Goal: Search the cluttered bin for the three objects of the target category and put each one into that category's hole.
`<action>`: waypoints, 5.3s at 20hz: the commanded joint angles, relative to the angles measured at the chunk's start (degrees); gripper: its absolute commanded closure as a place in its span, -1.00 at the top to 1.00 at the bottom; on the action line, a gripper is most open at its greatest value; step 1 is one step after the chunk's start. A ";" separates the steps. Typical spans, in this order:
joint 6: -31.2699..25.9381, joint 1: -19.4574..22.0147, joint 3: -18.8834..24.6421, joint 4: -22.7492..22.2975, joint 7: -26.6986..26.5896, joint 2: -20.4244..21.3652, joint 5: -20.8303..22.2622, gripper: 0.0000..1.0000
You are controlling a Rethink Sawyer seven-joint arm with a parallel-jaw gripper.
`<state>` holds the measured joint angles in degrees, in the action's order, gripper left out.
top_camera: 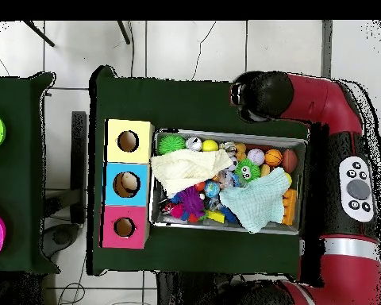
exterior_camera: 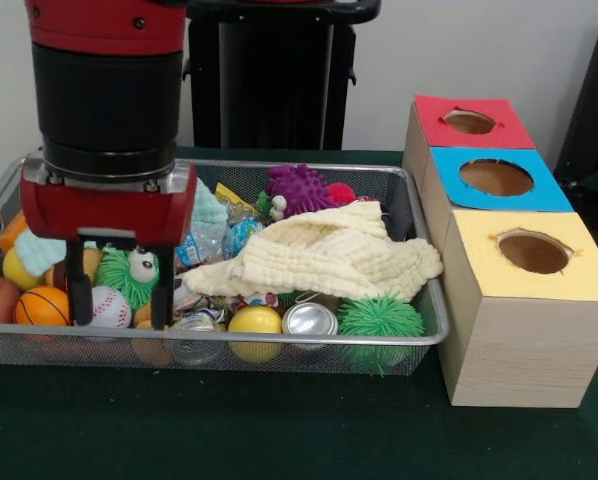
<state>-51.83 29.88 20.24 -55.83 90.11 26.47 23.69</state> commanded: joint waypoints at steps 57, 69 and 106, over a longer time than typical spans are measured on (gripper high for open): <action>10.51 4.21 3.45 -12.61 -6.33 -5.21 4.63 1.00; 10.35 3.74 2.85 -12.37 -5.94 -5.35 4.75 1.00; 9.78 8.10 1.52 -29.96 -4.97 9.35 2.63 1.00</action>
<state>-43.30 35.27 20.26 -74.36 90.11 33.78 25.82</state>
